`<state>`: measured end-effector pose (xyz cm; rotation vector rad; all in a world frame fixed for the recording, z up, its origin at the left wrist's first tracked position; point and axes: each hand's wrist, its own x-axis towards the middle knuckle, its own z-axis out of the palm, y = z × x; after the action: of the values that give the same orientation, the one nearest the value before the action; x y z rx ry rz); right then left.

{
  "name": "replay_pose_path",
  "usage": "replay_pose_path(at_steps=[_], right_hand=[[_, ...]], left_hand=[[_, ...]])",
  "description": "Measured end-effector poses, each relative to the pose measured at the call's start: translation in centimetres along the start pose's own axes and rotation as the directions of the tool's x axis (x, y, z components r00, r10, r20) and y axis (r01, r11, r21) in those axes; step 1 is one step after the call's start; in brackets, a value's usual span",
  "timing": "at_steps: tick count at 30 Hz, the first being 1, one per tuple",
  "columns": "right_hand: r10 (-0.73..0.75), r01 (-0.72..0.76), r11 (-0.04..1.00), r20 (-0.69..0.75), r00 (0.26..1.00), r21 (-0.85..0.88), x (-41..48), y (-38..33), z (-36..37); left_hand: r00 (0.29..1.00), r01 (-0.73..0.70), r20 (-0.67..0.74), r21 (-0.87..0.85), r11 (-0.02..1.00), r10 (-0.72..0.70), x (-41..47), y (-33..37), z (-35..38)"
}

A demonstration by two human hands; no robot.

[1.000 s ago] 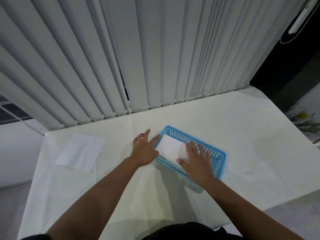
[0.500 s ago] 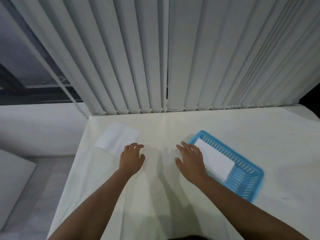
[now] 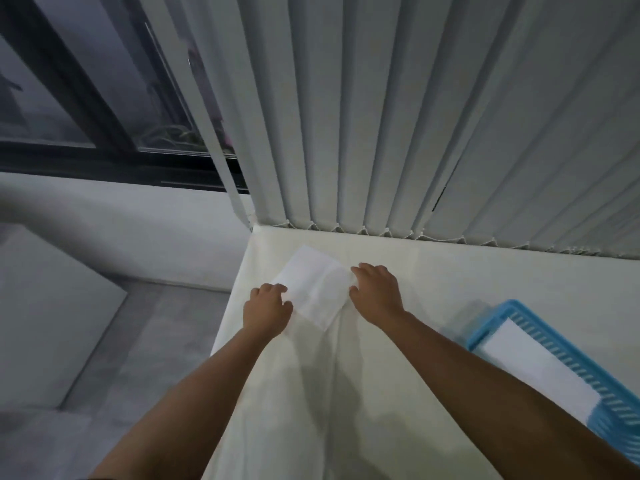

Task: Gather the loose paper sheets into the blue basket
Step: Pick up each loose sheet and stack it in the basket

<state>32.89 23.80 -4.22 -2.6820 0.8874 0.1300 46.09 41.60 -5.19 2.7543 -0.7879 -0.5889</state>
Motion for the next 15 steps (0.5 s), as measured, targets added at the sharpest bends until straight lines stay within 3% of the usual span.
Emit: replay_pose_path(at_steps=[8, 15], right_hand=[[-0.003, 0.007, 0.998, 0.077, 0.997, -0.055, 7.4, -4.0, 1.3], [0.090, -0.096, 0.995, 0.204, 0.975, 0.020, 11.1, -5.4, 2.7]], left_hand=[[0.991, 0.131, 0.031, -0.109, 0.985, -0.129, 4.8, -0.3, 0.4], [0.984, 0.175, 0.087, -0.266, 0.948, -0.158, 7.4, -0.3, 0.9]])
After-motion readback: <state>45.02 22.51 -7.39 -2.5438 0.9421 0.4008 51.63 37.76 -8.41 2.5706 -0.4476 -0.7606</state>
